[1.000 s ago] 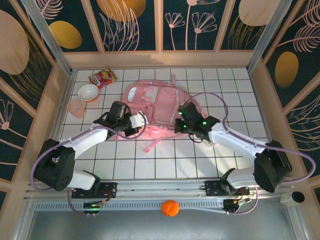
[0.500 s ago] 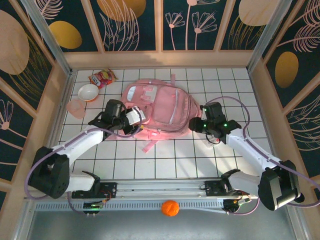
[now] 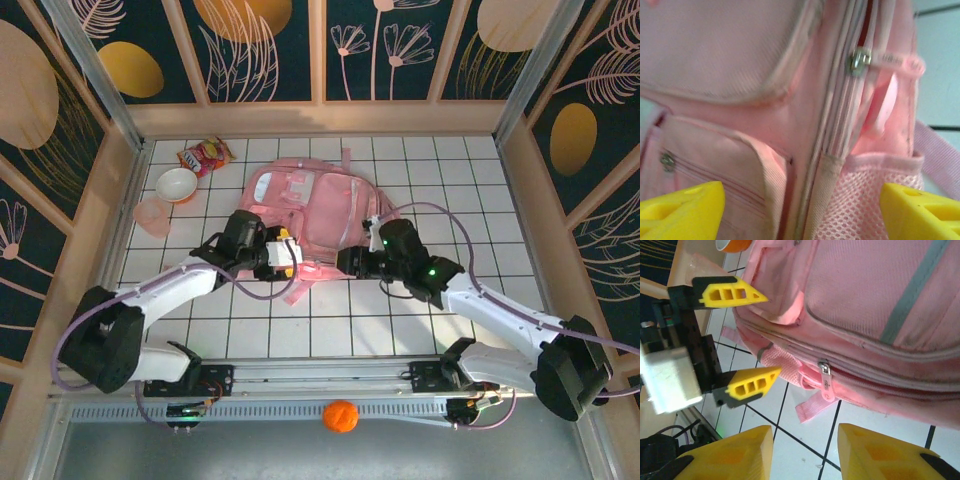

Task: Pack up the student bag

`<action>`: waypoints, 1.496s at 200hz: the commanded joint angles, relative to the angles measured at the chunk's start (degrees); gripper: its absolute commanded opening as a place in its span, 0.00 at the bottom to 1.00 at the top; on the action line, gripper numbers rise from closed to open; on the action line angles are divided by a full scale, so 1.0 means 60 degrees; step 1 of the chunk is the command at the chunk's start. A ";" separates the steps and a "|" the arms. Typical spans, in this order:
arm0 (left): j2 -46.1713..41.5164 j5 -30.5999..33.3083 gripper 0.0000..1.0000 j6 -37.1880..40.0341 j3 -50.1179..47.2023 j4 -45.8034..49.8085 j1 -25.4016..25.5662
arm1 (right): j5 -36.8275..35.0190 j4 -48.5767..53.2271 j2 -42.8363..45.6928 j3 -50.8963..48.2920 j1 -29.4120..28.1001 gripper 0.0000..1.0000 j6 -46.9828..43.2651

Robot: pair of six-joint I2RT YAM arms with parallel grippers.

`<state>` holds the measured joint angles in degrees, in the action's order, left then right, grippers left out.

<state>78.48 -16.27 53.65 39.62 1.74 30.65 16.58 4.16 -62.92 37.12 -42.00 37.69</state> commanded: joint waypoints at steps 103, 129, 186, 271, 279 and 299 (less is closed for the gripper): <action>0.0124 -0.0283 0.07 -0.0427 -0.0038 -0.0549 0.0016 | -0.1191 -0.2123 -0.1850 -0.0341 -0.1204 0.40 0.3295; 0.0062 -0.0448 0.06 -0.0496 0.0003 -0.0596 0.0015 | -0.1330 -0.2299 -0.2497 -0.0022 -0.1323 0.40 0.3559; -0.0126 -0.0640 0.05 -0.0599 -0.0044 -0.0670 0.0009 | -0.1651 -0.2908 -0.3550 0.0666 -0.1175 0.43 0.3279; -0.0079 0.0125 0.01 -0.0526 -0.0194 -0.0496 0.0000 | -0.2795 -0.0691 -0.3280 0.1088 -0.0789 0.01 0.2658; -0.0046 0.0284 0.00 -0.0499 -0.0195 -0.0467 -0.0004 | -0.2821 -0.0567 -0.3062 0.0917 -0.0698 0.00 0.2661; 0.0019 0.0554 0.00 -0.0474 -0.0187 -0.0380 -0.0075 | -0.2808 -0.0108 -0.2517 0.0572 -0.0404 0.00 0.2538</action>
<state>79.53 -15.38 51.11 39.31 -1.30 30.87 5.39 -2.48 -82.83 43.03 -47.51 54.13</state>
